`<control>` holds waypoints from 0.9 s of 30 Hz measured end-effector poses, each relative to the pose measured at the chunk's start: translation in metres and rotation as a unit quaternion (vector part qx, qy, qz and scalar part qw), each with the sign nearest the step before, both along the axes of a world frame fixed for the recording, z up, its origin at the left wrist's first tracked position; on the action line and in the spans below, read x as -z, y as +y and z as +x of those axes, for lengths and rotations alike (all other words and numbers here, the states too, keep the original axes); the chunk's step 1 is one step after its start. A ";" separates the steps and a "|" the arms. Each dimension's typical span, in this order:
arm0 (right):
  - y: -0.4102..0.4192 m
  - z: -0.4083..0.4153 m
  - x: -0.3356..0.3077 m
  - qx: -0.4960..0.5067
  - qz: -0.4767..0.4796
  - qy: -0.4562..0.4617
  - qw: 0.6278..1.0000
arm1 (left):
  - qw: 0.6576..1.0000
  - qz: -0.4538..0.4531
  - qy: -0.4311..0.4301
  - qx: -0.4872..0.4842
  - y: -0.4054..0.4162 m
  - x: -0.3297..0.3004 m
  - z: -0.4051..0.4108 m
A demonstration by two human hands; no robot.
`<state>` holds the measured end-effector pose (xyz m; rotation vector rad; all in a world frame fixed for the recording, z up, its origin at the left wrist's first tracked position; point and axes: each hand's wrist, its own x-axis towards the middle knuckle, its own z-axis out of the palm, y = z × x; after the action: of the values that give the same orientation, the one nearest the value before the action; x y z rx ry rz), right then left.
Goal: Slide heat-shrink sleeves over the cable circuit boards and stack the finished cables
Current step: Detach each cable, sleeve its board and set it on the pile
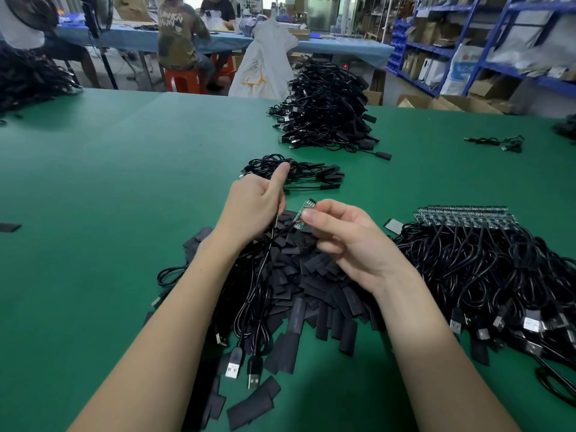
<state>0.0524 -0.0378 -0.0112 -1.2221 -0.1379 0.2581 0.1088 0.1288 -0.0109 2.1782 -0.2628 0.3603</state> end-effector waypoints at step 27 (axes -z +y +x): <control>-0.008 0.006 0.004 0.103 -0.046 0.064 0.992 | 0.965 0.067 0.123 0.221 -0.003 -0.026 -0.017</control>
<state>0.0587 -0.0457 -0.0149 -1.2970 0.1116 0.1633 0.0914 0.1258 0.0147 2.1919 -0.6320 -0.1833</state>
